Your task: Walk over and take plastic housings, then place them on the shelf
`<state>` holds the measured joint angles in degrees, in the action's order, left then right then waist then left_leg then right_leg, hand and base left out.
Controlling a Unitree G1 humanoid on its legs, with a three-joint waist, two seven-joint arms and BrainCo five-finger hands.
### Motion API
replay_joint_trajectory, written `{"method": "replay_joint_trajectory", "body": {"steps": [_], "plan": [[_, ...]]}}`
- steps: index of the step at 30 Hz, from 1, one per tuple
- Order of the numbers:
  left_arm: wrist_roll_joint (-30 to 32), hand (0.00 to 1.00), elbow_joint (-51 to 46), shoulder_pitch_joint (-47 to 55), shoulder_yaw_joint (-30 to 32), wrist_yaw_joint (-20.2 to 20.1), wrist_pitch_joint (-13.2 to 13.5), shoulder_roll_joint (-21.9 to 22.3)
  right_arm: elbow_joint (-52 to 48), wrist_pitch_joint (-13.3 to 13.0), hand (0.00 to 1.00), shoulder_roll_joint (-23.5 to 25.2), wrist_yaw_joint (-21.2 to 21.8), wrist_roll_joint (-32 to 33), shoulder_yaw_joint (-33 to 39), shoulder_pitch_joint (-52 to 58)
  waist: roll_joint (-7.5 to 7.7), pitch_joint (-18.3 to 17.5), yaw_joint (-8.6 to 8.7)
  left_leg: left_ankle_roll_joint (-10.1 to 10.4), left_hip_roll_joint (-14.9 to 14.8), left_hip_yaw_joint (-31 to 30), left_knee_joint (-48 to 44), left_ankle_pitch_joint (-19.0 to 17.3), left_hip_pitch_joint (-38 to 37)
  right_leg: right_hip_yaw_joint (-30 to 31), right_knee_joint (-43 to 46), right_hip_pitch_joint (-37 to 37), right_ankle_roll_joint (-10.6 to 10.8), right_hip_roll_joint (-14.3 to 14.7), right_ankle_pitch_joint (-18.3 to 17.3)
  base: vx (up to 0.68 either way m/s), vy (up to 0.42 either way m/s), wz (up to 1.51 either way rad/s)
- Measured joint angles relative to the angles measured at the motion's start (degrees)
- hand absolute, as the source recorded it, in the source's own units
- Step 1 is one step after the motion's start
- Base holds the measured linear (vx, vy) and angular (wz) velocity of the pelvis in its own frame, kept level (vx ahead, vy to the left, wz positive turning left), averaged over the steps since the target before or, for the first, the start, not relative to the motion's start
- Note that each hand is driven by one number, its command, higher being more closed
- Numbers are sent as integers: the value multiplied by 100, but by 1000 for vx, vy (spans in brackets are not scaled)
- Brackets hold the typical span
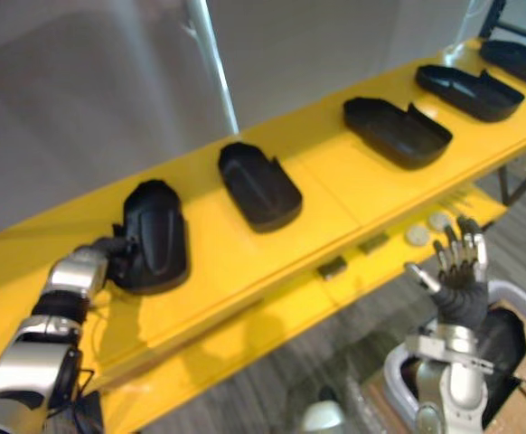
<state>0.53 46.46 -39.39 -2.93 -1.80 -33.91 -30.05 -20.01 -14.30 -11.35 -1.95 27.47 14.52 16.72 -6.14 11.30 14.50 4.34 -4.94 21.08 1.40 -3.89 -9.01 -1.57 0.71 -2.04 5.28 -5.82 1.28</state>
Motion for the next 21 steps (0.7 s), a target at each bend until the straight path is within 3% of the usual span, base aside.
{"method": "replay_joint_trajectory", "body": {"steps": [4,10,15,19,21], "plan": [[-183,0,82,8,-1,175,20,-21,0,67,0,-33,-16,-1,-2,-5,-10,-2,11,0,-7,-2,-5,0,1,-4,1,-2,0,6,0,0,0,0],[-1281,0,209,102,23,1048,220,-82,4,68,0,-33,-19,0,-4,-4,-10,-3,49,0,-6,-1,-2,0,0,-2,2,-2,0,7,-1,0,0,0],[-2038,0,441,169,185,2188,877,19,24,66,0,-33,-18,-4,-10,12,-5,0,54,0,-4,-2,6,1,1,-2,0,-1,0,6,-1,0,0,0],[-1892,0,439,218,461,2619,1166,149,46,32,0,-33,26,-3,-39,59,4,6,49,0,-4,-1,11,1,3,-2,-9,0,0,8,-1,0,0,0],[-1712,0,432,262,525,2897,1333,150,84,-115,0,-33,79,-3,-155,117,12,10,53,0,-8,1,13,1,2,-2,-13,-1,0,14,-1,0,0,0]]}}
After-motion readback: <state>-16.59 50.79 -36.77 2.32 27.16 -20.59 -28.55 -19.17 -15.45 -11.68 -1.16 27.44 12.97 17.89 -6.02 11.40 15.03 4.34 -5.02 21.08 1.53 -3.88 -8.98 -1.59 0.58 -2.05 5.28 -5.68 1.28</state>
